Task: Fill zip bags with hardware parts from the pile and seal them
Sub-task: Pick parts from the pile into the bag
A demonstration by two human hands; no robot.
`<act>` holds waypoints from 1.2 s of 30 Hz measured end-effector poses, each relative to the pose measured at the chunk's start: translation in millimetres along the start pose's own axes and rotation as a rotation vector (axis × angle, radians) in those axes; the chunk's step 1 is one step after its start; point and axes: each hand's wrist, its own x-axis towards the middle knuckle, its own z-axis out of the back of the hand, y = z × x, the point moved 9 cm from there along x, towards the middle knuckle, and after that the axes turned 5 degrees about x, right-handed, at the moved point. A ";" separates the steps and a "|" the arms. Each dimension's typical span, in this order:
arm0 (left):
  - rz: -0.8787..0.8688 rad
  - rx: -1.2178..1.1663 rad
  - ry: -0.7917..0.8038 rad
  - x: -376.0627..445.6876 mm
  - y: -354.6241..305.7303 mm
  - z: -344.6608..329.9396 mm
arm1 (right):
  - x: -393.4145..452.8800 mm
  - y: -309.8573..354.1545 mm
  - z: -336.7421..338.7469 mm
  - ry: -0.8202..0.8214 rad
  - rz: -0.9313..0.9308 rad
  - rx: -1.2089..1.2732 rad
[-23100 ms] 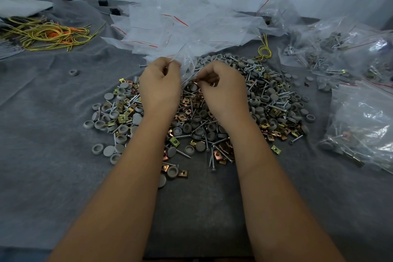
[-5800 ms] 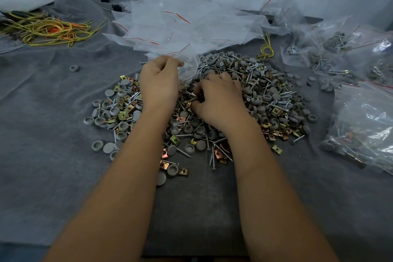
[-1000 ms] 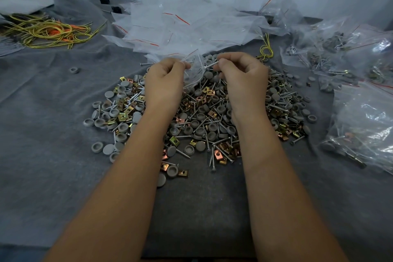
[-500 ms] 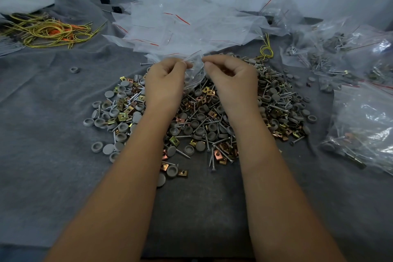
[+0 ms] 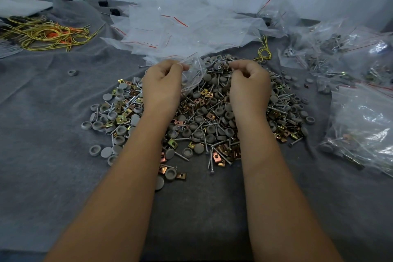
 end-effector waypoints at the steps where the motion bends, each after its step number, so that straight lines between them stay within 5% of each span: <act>1: 0.001 -0.003 -0.001 -0.2 0.1 0.2 | 0.8 1.2 -0.1 0.010 0.023 -0.076; 15: -0.016 0.011 -0.010 -0.3 -1.2 0.8 | -15.2 8.7 -39.4 0.298 0.338 -0.861; 36: -0.009 0.009 0.004 -1.2 -1.2 -1.5 | -15.2 10.1 -42.8 0.259 0.378 -0.865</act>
